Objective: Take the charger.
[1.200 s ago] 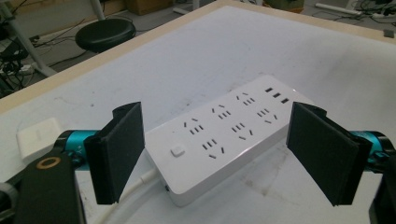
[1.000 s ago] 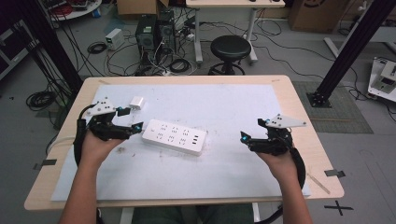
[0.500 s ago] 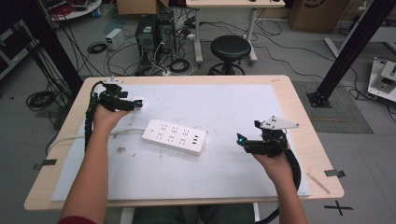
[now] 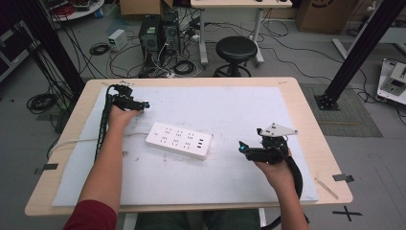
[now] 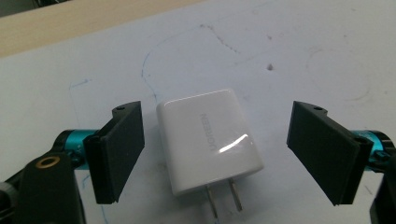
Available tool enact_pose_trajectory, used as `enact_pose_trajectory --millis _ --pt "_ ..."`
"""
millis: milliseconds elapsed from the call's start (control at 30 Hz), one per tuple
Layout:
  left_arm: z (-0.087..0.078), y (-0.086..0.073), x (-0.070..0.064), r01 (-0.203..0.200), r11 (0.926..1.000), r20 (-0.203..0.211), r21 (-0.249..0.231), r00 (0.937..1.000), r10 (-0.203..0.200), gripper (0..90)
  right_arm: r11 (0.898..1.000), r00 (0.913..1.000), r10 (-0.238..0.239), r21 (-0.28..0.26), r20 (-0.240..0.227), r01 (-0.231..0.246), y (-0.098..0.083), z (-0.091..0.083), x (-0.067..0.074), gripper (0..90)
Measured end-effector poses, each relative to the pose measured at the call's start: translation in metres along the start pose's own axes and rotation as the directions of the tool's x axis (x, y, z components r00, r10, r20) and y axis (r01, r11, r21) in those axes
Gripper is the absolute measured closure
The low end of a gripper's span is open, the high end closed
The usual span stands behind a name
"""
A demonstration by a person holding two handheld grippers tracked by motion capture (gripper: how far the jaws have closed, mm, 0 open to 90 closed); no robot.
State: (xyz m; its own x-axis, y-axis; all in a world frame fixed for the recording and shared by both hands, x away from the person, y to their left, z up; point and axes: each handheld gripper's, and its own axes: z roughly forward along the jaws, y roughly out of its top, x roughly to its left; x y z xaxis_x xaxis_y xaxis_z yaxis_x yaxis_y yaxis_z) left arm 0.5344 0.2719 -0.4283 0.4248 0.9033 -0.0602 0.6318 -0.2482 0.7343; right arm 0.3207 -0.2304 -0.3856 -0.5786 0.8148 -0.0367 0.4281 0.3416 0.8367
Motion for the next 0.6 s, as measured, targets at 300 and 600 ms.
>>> enact_pose_trajectory --millis 300,600 --pt "0.009 -0.005 0.001 -0.006 0.9997 -0.018 0.025 0.9998 0.006 19.1 1.000 1.0000 -0.006 0.003 0.005 0.006 0.005 0.003 0.003 18.2" --pt "0.013 -0.007 0.001 0.004 0.9986 -0.018 0.052 0.9998 -0.003 24.6 1.000 0.9999 -0.004 -0.004 0.010 0.004 0.006 0.002 0.001 18.3"
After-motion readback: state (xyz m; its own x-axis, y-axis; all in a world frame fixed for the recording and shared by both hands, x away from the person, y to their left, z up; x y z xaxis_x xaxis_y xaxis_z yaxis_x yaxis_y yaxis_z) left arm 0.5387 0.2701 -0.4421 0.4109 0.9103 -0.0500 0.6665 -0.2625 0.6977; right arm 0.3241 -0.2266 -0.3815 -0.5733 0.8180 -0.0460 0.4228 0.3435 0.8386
